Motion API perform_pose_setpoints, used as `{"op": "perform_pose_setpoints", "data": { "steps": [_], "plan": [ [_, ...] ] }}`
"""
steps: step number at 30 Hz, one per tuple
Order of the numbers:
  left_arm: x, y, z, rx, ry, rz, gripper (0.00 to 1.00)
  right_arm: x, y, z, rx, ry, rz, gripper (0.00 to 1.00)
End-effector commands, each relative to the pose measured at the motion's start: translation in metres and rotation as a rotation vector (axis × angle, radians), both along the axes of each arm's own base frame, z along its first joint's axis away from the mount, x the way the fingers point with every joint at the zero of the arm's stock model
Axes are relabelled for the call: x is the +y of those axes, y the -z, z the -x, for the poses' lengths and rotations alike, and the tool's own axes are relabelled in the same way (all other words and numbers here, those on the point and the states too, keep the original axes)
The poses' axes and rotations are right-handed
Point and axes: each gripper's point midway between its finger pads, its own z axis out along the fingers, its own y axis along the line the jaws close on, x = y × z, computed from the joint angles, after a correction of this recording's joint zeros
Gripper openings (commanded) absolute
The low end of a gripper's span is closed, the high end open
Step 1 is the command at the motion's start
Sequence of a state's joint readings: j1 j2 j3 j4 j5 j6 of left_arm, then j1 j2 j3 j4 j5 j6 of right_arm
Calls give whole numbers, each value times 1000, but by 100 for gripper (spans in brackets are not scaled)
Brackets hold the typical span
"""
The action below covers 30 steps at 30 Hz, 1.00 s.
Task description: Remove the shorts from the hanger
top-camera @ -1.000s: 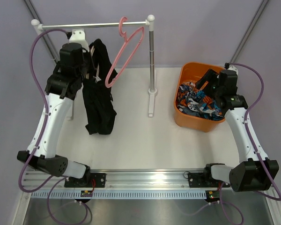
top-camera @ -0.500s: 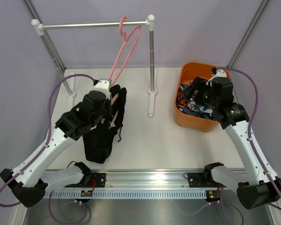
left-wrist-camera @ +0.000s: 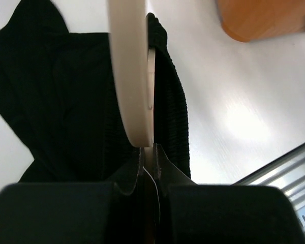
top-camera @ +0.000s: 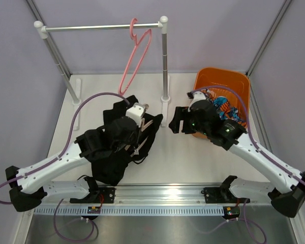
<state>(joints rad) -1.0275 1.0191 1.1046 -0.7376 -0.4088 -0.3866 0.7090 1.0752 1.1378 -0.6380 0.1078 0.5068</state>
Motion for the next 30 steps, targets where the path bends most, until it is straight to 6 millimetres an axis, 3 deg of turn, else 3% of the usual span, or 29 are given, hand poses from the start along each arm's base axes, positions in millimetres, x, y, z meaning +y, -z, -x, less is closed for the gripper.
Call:
{"op": "perform_pose_setpoints", "data": {
  "steps": [1, 4, 10, 12, 16, 19, 20, 22, 26, 28, 30],
  "plan": [
    [-44, -56, -15, -121, 31, 117, 0, 25, 2, 1, -10, 27, 46, 79],
    [-57, -58, -12, -123, 59, 109, 0, 40, 17, -4, 9, 32, 90, 79],
    [-69, -61, -3, -127, 92, 125, 0, 58, 28, -18, 17, 50, 129, 78],
    [-69, -63, -1, -131, 98, 125, 0, 59, 36, -23, 26, 74, 158, 73],
    [-65, -69, 6, -137, 109, 142, 0, 58, 42, -29, 17, 102, 180, 49],
    [-59, -70, 11, -133, 116, 146, 0, 51, 39, -36, -9, 140, 202, 31],
    [-57, -70, 14, -130, 125, 152, 0, 47, 33, -40, -23, 162, 214, 17],
    [-50, -69, 17, -126, 115, 162, 0, 40, 24, -46, -37, 186, 217, 5],
    [-29, -56, 23, -111, 99, 134, 0, 7, -2, -68, -54, 267, 182, 0],
    [-23, -56, 29, -108, 108, 158, 0, -19, 0, -89, -36, 319, 195, 0],
    [-14, -62, 37, -107, 122, 203, 0, -29, 2, -97, -23, 325, 210, 0]
  ]
}}
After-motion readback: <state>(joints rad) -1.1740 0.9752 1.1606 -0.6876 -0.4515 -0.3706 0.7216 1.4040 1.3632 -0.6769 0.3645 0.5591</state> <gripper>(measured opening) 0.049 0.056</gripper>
